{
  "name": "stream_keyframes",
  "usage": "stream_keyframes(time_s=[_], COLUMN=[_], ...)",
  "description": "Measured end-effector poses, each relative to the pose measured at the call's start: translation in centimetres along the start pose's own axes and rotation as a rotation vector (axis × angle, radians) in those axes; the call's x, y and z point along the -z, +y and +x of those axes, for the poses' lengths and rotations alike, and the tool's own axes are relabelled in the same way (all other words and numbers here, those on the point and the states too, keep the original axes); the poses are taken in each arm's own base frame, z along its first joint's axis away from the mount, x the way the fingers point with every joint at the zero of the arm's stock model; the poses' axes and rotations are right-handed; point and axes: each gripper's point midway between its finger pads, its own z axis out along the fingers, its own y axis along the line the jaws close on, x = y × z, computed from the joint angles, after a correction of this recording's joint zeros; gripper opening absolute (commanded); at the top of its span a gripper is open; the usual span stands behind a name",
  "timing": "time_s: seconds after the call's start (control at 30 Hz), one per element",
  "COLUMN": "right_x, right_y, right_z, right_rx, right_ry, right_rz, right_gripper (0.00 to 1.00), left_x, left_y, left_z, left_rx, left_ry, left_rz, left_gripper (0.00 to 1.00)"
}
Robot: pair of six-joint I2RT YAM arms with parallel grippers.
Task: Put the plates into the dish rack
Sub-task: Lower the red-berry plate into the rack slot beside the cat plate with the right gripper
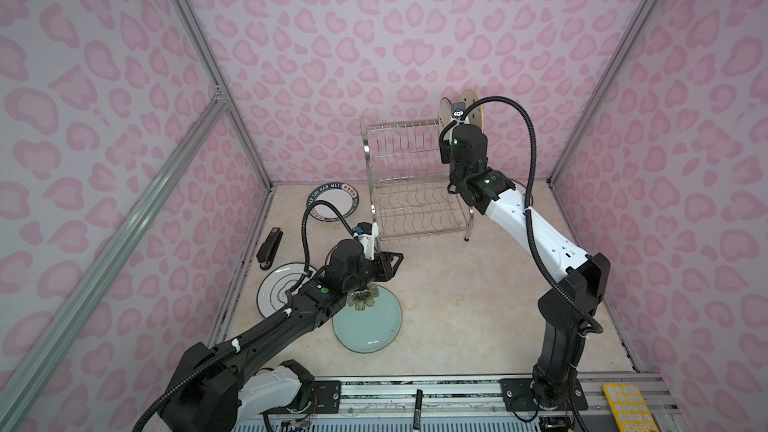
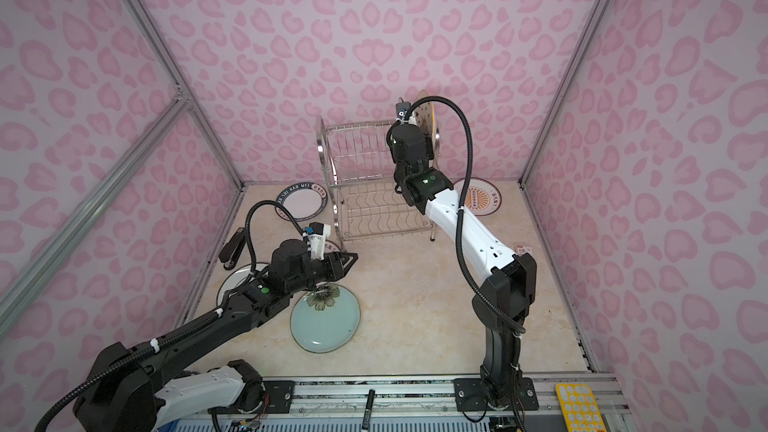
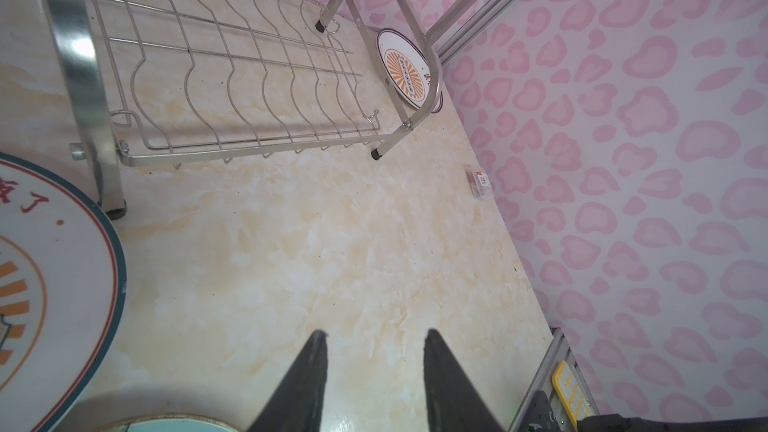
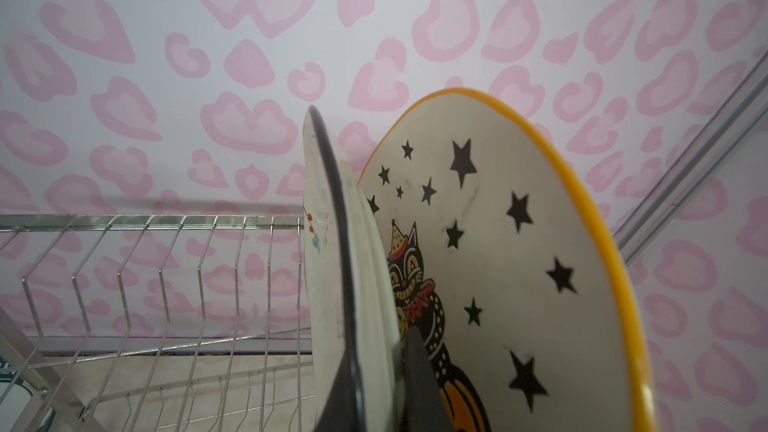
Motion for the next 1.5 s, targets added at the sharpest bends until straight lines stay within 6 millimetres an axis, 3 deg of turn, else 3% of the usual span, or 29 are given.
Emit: stream_keyframes(time_s=[0.73, 1.3, 1.5], right_x=[-0.7, -0.2, -0.1], right_y=[-1.8, -1.6, -1.8], right_z=[1.0, 0.3, 0.1], right_rx=[-0.122, -0.160, -0.162], right_ry=[0.015, 0.007, 0.000], right_rz=[-0.051, -0.099, -0.099], right_gripper=[0.00, 0.27, 0.31], left_x=[-0.1, -0.2, -0.5], left_y=[0.3, 0.4, 0.6], left_z=[0.2, 0.3, 0.5], left_rx=[0.003, 0.004, 0.006], left_ry=[0.005, 0.007, 0.016], left_rz=[-0.009, -0.010, -0.017], left_gripper=[0.41, 0.41, 0.41])
